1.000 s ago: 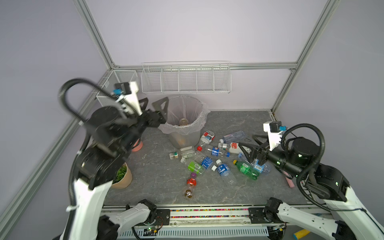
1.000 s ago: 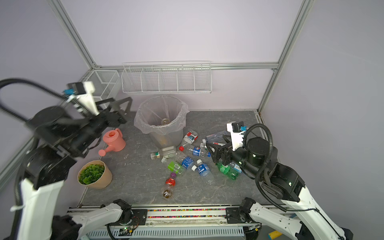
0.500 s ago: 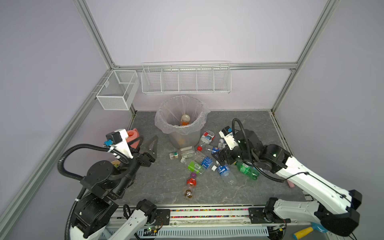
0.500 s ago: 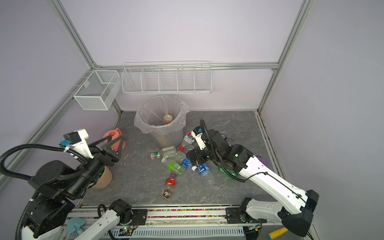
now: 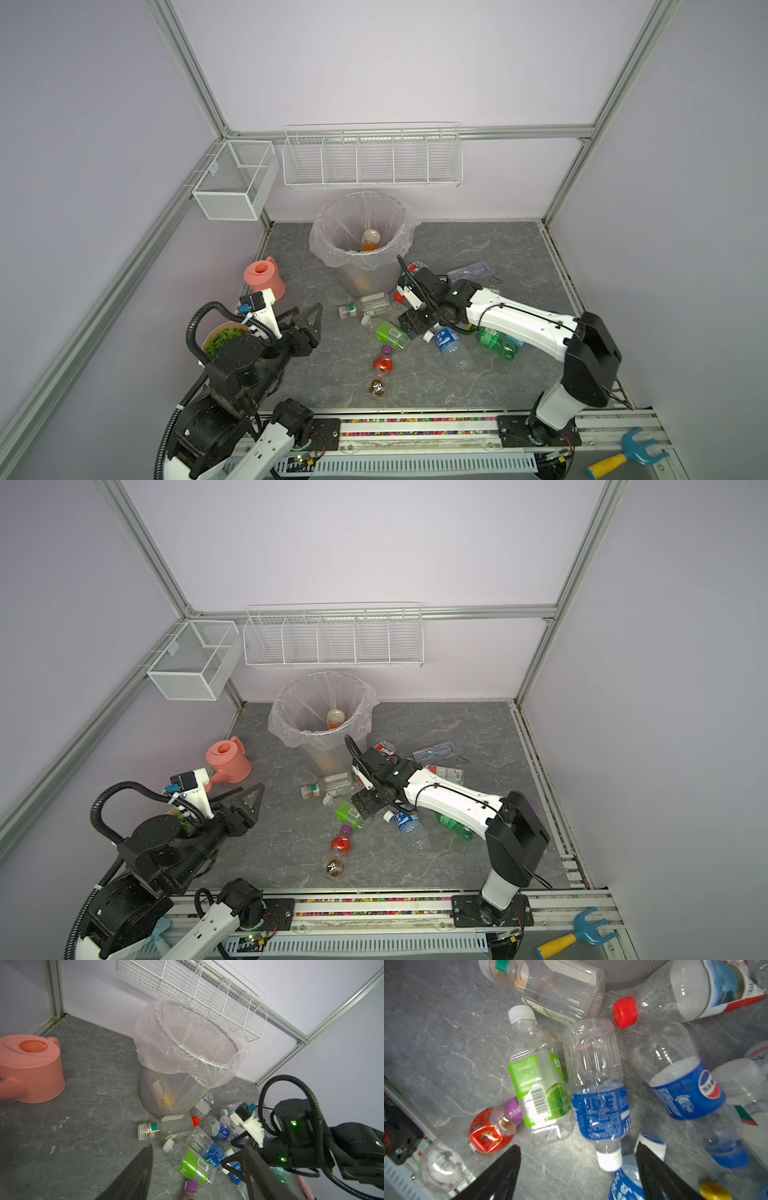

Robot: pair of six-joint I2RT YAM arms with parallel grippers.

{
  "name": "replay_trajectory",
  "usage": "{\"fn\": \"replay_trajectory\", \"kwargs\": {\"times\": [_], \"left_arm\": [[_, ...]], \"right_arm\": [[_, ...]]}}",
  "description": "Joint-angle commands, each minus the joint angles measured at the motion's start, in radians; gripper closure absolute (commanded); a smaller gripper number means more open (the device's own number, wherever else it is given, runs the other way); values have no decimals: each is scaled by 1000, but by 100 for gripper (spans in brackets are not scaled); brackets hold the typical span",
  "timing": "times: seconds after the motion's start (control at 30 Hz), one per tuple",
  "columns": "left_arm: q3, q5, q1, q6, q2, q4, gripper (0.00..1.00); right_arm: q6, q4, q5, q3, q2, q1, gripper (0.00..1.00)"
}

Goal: Throw the plastic bottles in the bin
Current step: 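Grasp a clear blue-label water bottle with the right gripper while the left arm withdraws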

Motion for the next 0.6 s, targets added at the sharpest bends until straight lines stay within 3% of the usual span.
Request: {"fn": "replay_trajectory", "kwargs": {"times": [0.0, 0.27, 0.57], "left_arm": [[-6, 3, 1, -37, -26, -43, 32], [-28, 0, 1, -60, -72, -88, 33], [-50, 2, 1, -70, -104, -109, 34]], "right_arm": [[-26, 31, -3, 69, 80, 8, 12], [0, 46, 73, 140, 229, 13, 23], [13, 24, 132, 156, 287, 8, 24]]}}
